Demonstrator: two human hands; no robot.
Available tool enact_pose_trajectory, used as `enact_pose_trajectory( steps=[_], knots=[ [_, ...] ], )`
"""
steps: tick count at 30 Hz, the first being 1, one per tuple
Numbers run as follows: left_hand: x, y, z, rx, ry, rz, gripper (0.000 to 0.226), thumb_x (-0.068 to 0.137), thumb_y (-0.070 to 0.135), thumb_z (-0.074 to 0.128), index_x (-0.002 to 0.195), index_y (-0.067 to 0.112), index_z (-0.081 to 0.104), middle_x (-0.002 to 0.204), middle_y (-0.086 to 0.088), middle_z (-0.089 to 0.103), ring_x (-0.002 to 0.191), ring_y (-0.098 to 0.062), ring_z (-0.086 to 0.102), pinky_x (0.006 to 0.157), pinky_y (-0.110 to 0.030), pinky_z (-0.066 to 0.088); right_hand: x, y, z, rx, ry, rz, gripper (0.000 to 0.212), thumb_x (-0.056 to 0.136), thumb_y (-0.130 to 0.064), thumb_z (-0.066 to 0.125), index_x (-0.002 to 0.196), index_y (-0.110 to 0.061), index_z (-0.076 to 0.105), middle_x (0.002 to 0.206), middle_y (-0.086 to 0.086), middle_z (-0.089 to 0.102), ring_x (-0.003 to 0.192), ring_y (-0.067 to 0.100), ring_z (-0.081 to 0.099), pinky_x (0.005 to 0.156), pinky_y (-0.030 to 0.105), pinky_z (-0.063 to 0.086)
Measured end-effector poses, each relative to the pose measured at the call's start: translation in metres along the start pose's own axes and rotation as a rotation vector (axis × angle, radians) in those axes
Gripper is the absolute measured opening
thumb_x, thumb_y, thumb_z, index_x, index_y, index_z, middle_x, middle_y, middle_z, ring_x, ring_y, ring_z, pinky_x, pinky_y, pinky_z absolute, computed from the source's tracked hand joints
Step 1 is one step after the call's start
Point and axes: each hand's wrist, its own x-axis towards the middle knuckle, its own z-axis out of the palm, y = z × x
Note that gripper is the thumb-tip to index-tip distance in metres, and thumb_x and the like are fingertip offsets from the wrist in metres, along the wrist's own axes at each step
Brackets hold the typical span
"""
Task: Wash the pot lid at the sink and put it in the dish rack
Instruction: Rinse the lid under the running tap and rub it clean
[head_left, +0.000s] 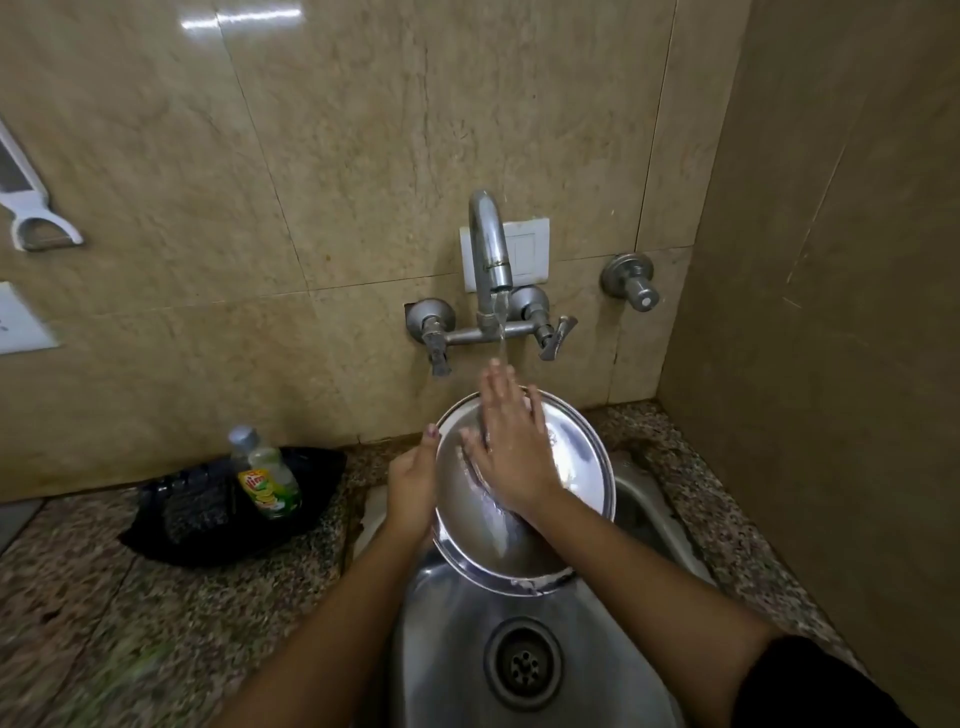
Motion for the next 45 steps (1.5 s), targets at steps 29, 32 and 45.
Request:
enact_pose_trajectory(
  steps=[29, 32, 45],
  knots=[
    [0.021, 0.008, -0.022, -0.28, -0.239, -0.553, 0.051, 0.097, 0.05, 0.033, 0.111, 0.012, 0.065, 0.106, -0.014, 0.068, 0.097, -0.027, 0.063, 0.063, -0.036, 0.057, -0.015, 0.05, -0.066, 0.856, -0.008, -0.005, 0.011, 0.09, -0.021, 0.062, 0.083, -0.023, 0.071, 0.065, -0.01, 0.065, 0.061, 0.0, 0.06, 0.058, 0.018, 0.046],
    [0.016, 0.004, -0.02, -0.198, -0.295, -0.439, 0.058, 0.095, 0.058, 0.027, 0.113, 0.02, 0.066, 0.115, -0.009, 0.07, 0.096, -0.02, 0.068, 0.068, -0.032, 0.055, 0.002, 0.058, -0.067, 1.002, -0.029, 0.21, 0.022, 0.09, -0.021, 0.062, 0.07, -0.012, 0.067, 0.054, -0.004, 0.058, 0.047, 0.007, 0.052, 0.045, 0.021, 0.041],
    [0.013, 0.014, -0.008, 0.028, 0.005, 0.074, 0.042, 0.08, 0.05, 0.064, 0.068, 0.01, 0.058, 0.063, -0.012, 0.053, 0.061, -0.021, 0.048, 0.062, -0.032, 0.042, 0.023, 0.057, -0.047, 0.384, 0.129, 0.186, 0.03, 0.099, -0.04, 0.04, 0.102, -0.019, 0.062, 0.093, 0.002, 0.067, 0.082, 0.018, 0.061, 0.07, 0.035, 0.048]
  ],
)
